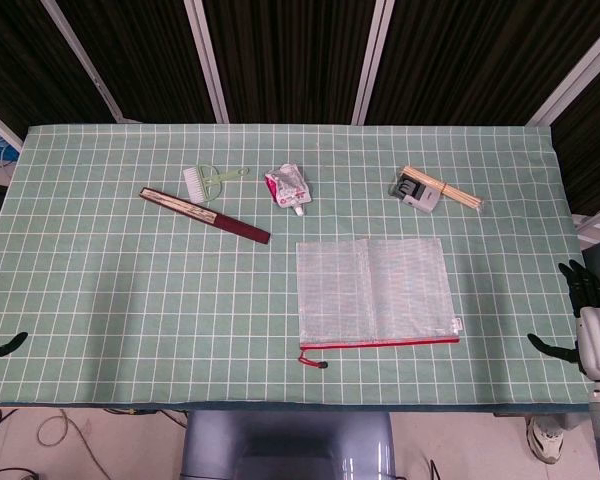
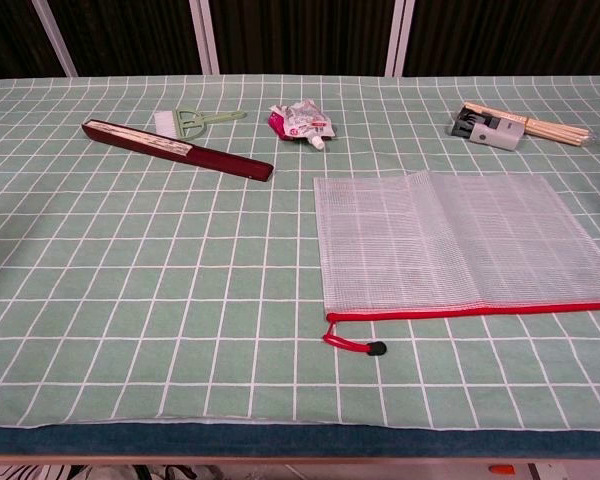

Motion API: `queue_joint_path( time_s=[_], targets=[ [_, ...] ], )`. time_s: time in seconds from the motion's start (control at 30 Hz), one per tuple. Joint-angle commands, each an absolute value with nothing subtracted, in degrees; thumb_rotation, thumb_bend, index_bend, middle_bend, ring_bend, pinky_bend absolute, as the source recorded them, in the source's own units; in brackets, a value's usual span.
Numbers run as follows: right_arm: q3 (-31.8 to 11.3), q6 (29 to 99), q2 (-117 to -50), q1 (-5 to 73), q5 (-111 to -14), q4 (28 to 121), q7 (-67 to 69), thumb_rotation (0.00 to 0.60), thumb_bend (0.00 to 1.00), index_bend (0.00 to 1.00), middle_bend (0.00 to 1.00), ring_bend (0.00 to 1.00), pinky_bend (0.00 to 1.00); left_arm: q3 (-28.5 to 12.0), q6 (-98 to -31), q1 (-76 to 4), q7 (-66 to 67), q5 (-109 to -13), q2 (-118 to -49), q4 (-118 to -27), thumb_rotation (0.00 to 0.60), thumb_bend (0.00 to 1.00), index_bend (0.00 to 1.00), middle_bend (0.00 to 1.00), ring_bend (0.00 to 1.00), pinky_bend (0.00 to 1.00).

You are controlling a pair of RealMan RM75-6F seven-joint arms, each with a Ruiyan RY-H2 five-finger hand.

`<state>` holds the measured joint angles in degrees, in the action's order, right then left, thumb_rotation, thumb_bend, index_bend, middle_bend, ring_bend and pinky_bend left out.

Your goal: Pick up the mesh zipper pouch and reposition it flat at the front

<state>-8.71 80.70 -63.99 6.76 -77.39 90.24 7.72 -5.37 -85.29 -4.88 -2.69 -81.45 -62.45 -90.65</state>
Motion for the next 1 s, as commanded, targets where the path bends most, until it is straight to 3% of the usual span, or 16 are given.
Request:
queue_joint_path(
  time_s=[0.03, 0.77, 0.83, 1.0],
  targets=[
    [-8.71, 80.62, -63.97, 6.78, -77.39, 90.25, 7.72, 0.6, 0.11, 0.0, 0.0, 0.0, 0.2, -5.38, -85.31, -4.88, -2.7, -81.46, -62.46, -90.65, 0.6, 0.07, 0.0, 0.0, 0.0, 0.0],
    [-8.92, 81.43, -62.97, 7.99, -81.19, 92.17, 7.89, 0.6, 0.11, 0.0, 0.02, 0.03, 0.21, -5.72, -85.03, -5.04, -2.66, -80.73, -62.79, -90.92, 0.6, 0.07, 0.0, 0.0, 0.0, 0.0],
    [-9.47, 81.48, -62.7, 8.81, -82.04, 93.26, 7.68, 0.6, 0.11, 0.0, 0.08, 0.09, 0.25, -5.81, -84.75, -5.19, -2.42, -80.48, -62.86, -91.04, 0.6, 0.07, 0.0, 0.0, 0.0, 0.0],
    [-11.69, 79.2, -62.03, 12.32, -82.54, 97.93, 5.96, 0.6, 0.12, 0.01, 0.41, 0.39, 0.47, -5.82, -84.29, -5.45, -1.65, -80.23, -63.03, -91.09, 0.6, 0.07, 0.0, 0.0, 0.0, 0.0]
  ],
)
